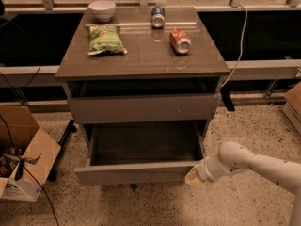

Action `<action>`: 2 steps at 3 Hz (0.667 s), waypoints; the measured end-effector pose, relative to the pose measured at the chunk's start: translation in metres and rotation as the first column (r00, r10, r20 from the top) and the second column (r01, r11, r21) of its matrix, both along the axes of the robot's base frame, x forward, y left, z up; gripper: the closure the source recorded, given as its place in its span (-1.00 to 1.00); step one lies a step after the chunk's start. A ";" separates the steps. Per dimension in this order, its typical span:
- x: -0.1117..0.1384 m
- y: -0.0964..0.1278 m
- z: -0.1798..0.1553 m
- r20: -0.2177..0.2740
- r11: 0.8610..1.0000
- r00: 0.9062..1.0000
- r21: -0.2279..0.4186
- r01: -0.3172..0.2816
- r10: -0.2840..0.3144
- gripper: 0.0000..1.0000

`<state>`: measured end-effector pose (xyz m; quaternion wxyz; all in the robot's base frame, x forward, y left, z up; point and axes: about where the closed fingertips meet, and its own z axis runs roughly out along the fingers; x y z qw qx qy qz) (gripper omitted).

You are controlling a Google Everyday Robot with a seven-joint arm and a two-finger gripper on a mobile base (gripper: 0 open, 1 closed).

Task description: Close middle drawer

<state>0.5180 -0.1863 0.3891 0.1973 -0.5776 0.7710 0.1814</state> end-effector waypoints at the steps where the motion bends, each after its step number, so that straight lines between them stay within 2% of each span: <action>1: 0.021 0.006 -0.008 0.015 1.000 1.000 0.028 -0.010 0.010 1.00; 2: 0.021 0.006 -0.008 0.015 1.000 1.000 0.028 -0.010 0.010 1.00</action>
Offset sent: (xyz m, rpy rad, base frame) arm 0.0962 0.0154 -0.0176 0.0840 -0.0744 0.0374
